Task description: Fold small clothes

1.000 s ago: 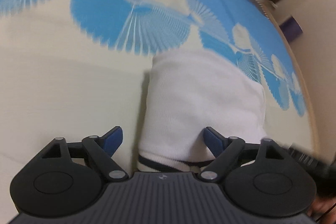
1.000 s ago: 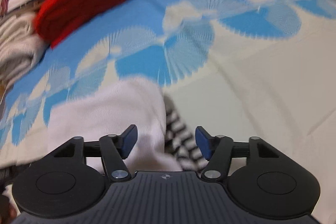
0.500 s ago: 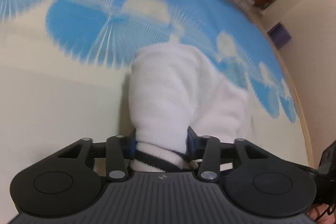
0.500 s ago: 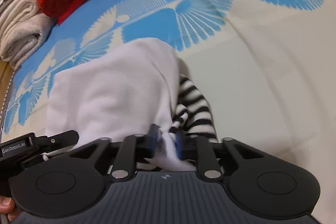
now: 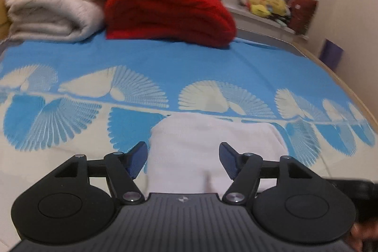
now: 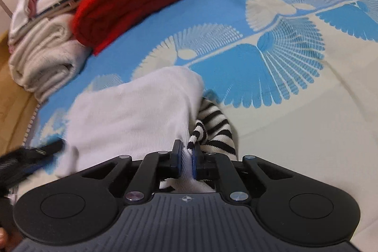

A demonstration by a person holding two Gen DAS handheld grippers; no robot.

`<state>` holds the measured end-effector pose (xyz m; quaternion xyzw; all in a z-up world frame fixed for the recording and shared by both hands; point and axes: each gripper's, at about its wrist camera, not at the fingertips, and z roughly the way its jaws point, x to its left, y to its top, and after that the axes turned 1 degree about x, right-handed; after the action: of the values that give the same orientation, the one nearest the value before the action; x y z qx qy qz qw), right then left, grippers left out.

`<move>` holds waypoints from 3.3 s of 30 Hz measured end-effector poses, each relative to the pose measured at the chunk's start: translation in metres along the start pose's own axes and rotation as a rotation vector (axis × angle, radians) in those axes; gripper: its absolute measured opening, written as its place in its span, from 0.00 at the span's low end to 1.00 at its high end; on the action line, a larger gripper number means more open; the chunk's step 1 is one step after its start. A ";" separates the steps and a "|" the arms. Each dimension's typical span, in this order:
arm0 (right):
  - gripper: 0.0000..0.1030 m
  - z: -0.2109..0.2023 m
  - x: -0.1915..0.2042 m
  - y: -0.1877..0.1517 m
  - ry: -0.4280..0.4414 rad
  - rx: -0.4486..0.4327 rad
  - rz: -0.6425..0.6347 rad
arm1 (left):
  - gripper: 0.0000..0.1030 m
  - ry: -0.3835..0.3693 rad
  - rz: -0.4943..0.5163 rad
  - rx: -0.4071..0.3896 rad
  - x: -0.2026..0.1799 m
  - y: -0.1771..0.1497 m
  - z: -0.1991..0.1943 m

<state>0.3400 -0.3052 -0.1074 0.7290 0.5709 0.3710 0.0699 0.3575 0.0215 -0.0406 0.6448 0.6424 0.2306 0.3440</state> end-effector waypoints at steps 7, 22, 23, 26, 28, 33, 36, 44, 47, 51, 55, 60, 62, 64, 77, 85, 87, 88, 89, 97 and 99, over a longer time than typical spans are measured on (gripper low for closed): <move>0.10 0.007 0.003 -0.002 -0.089 0.010 -0.031 | 0.69 -0.093 0.175 0.304 -0.009 -0.046 0.028; 0.30 -0.025 -0.007 -0.044 -0.232 0.174 -0.090 | 0.70 -0.109 -0.057 0.391 0.032 -0.069 -0.002; 0.30 -0.026 -0.012 -0.048 -0.290 0.195 -0.097 | 0.71 -0.085 -0.032 0.360 0.028 -0.067 -0.012; 0.30 -0.056 -0.018 -0.043 -0.334 0.124 -0.077 | 0.78 -0.030 0.078 0.287 0.015 -0.060 -0.043; 0.30 -0.085 -0.011 -0.038 -0.313 0.043 -0.114 | 0.82 0.000 0.092 0.222 0.014 -0.052 -0.067; 0.35 -0.163 0.023 -0.053 -0.207 -0.130 -0.201 | 1.00 0.045 0.085 0.032 0.001 -0.045 -0.149; 0.57 -0.202 0.047 -0.079 -0.153 -0.205 -0.283 | 1.00 0.064 0.056 -0.040 -0.019 -0.066 -0.201; 0.70 -0.242 0.062 -0.167 -0.113 -0.229 -0.392 | 1.00 0.091 0.047 -0.090 -0.061 -0.164 -0.242; 0.70 -0.234 0.060 -0.177 -0.166 -0.184 -0.369 | 1.00 0.100 0.017 -0.035 -0.064 -0.167 -0.232; 0.70 -0.228 0.061 -0.178 -0.191 -0.199 -0.383 | 0.99 0.120 0.008 -0.033 -0.064 -0.163 -0.219; 0.70 -0.221 0.057 -0.176 -0.197 -0.186 -0.362 | 0.99 0.110 -0.045 0.003 -0.056 -0.161 -0.206; 0.70 -0.215 0.062 -0.179 -0.199 -0.187 -0.404 | 0.99 0.127 -0.030 0.007 -0.055 -0.157 -0.196; 0.70 -0.212 0.065 -0.181 -0.202 -0.190 -0.435 | 0.99 0.129 -0.033 0.013 -0.054 -0.157 -0.193; 0.70 -0.212 0.068 -0.182 -0.197 -0.192 -0.453 | 0.99 0.129 -0.034 0.016 -0.054 -0.158 -0.192; 0.70 -0.207 0.075 -0.183 -0.179 -0.197 -0.476 | 0.99 0.119 -0.022 0.019 -0.059 -0.157 -0.185; 0.71 -0.207 0.075 -0.184 -0.172 -0.199 -0.480 | 0.99 0.123 -0.025 0.020 -0.059 -0.158 -0.186; 0.71 -0.207 0.076 -0.184 -0.168 -0.200 -0.482 | 0.99 0.123 -0.024 0.020 -0.059 -0.158 -0.186; 0.71 -0.207 0.077 -0.184 -0.168 -0.200 -0.484 | 0.99 0.124 -0.025 0.020 -0.059 -0.158 -0.186; 0.71 -0.207 0.077 -0.184 -0.167 -0.200 -0.485 | 0.99 0.125 -0.025 0.019 -0.059 -0.158 -0.186; 0.71 -0.207 0.078 -0.185 -0.168 -0.200 -0.487 | 0.99 0.124 -0.021 0.018 -0.059 -0.158 -0.186; 0.71 -0.207 0.078 -0.185 -0.168 -0.200 -0.486 | 0.99 0.122 -0.020 0.018 -0.058 -0.158 -0.185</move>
<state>0.0730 -0.2408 -0.0207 0.5884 0.6819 0.3362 0.2753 0.1105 -0.0180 -0.0278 0.6264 0.6706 0.2600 0.3006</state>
